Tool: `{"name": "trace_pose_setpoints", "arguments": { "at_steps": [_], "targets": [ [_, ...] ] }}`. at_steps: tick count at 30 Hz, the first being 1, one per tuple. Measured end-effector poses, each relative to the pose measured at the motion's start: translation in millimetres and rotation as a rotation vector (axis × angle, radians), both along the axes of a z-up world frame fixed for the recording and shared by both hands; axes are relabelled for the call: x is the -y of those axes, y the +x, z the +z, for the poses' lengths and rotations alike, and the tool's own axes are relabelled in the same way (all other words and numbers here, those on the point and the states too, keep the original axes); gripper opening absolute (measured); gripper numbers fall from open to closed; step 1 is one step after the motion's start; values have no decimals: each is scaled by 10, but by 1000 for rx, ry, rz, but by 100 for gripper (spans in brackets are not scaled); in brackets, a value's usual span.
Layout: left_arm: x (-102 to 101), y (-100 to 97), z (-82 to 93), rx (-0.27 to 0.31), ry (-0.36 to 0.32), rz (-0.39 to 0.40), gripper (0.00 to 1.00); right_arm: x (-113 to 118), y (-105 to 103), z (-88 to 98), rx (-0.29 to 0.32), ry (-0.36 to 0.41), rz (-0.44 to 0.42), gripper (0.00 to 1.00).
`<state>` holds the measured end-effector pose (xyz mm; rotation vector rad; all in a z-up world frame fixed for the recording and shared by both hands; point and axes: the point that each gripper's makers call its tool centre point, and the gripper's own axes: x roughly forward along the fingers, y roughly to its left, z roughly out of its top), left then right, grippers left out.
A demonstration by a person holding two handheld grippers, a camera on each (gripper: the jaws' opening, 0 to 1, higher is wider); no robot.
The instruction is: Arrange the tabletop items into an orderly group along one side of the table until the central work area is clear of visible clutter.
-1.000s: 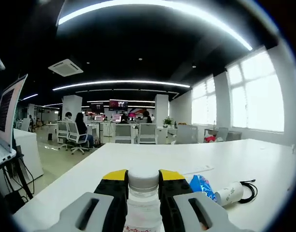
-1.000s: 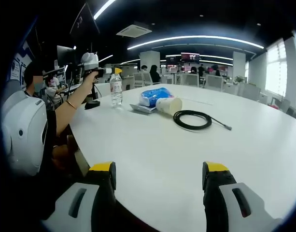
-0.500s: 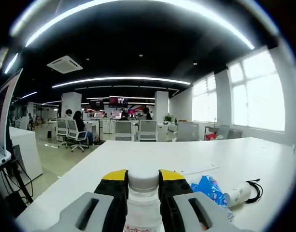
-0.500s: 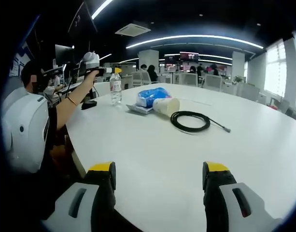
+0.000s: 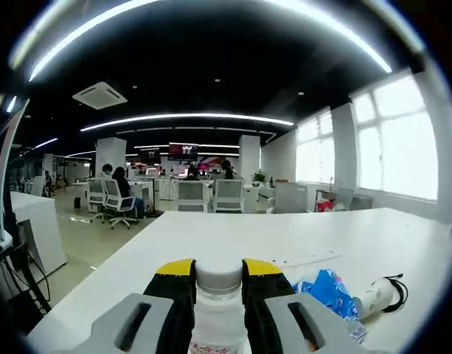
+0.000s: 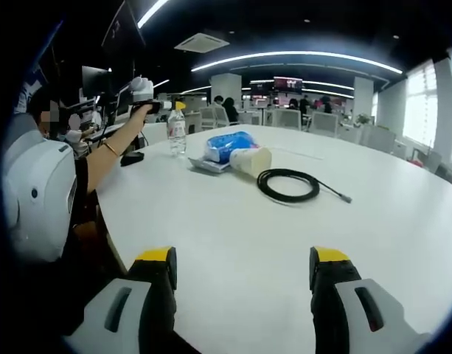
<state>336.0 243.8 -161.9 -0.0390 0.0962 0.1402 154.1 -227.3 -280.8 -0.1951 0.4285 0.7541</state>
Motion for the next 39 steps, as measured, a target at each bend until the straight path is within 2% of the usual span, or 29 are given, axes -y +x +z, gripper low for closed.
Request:
{"name": "trace_pose_setpoints", "arguments": {
  "at_steps": [4, 5, 6, 7, 9, 17, 20, 25, 35, 39],
  "targets": [
    [-16, 23, -66, -9, -2, 2, 21, -5, 2, -3, 0, -2, 1, 70],
    [-4, 79, 18, 54, -6, -2, 21, -7, 0, -2, 1, 1, 2, 70],
    [-12, 57, -67, -7, -4, 2, 21, -5, 0, -4, 0, 3, 1, 70],
    [-5, 74, -52, 12, -10, -3, 21, -1, 1, -11, -2, 3, -2, 70],
    [0, 16, -70, 14, 0, -1, 21, 10, 8, -34, -5, 1, -6, 70],
    [-40, 53, -66, 25, -14, 12, 22, 19, 16, -92, -22, 7, -9, 70],
    [10, 54, -64, 20, 22, -4, 22, 9, 18, -100, -23, 1, -2, 70],
    [-33, 43, -61, 34, 5, -1, 22, -7, 23, -105, -25, 6, 5, 70],
    [9, 4, -59, 44, 31, -18, 23, -16, 2, -137, -36, 5, 9, 70],
    [7, 3, -61, 46, 17, -22, 23, -12, -2, -132, -33, 6, 5, 70]
  ]
}}
